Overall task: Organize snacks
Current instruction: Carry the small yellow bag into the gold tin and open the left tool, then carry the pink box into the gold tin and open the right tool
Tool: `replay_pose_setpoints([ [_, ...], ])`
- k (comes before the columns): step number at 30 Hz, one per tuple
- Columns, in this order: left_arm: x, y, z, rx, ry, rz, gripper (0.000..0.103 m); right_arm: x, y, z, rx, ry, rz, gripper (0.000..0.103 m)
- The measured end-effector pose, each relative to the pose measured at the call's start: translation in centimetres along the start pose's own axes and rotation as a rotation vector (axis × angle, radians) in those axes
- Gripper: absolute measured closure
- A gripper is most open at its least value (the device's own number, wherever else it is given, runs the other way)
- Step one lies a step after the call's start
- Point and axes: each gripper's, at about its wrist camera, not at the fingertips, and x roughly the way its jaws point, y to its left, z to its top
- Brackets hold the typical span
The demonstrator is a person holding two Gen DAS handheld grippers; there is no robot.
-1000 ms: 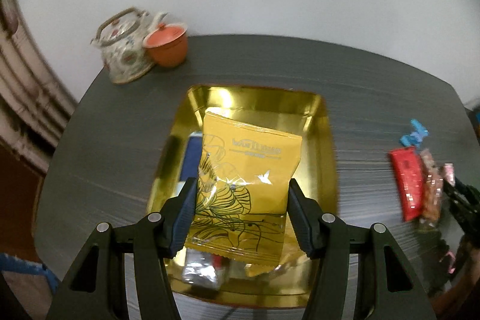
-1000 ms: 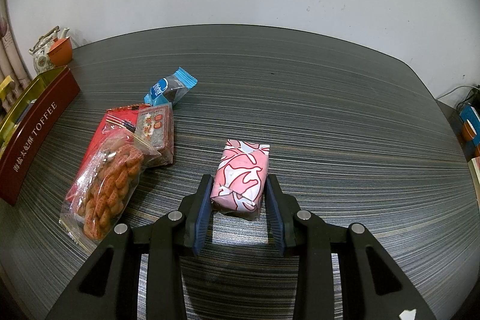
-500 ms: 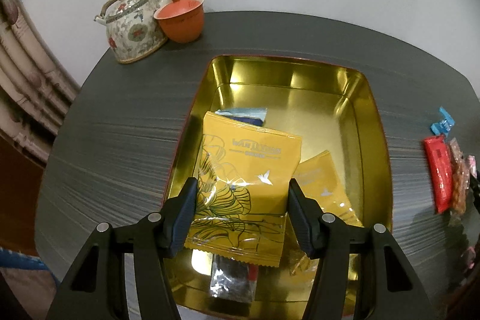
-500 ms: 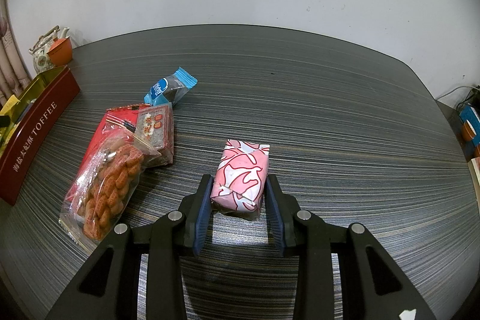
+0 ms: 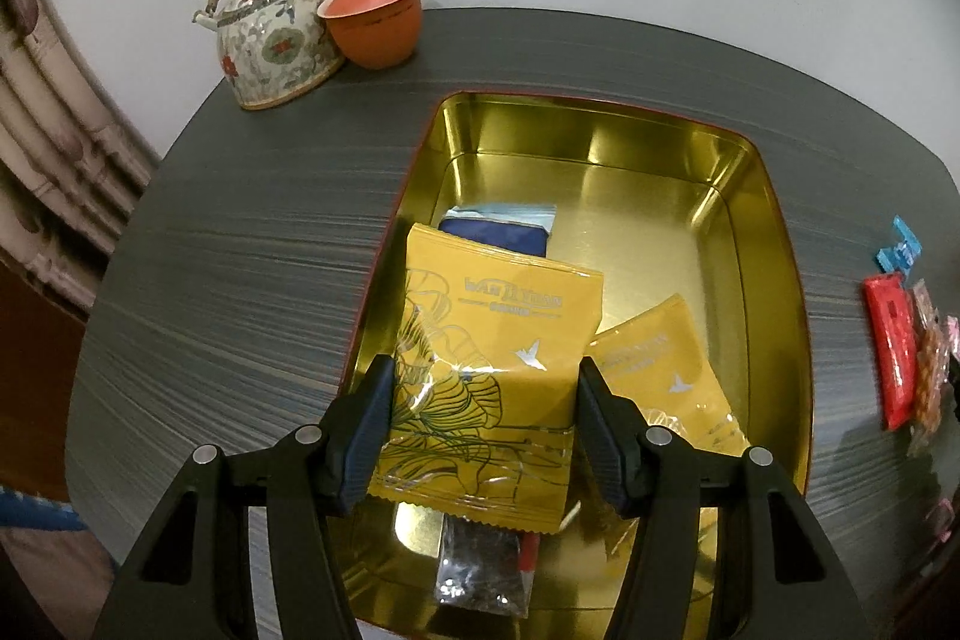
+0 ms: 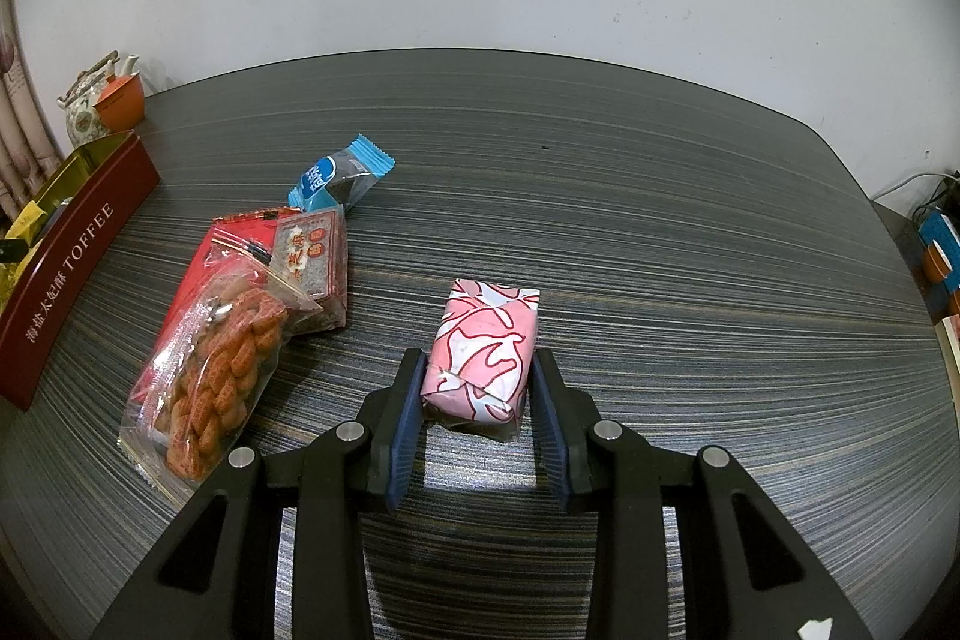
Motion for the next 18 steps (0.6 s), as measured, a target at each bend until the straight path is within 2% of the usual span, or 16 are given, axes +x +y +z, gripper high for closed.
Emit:
replay_pose_setpoints([
  [13,-3.2,0.4,-0.8,0.015,-0.049,-0.024,0.044,0.0,0.0,0.0,0.000,0.000,-0.001,0.071],
  [18,-4.3,0.9,-2.1,0.018,-0.065,-0.005,0.044,0.0,0.0,0.0,-0.001,0.000,-0.001,0.071],
])
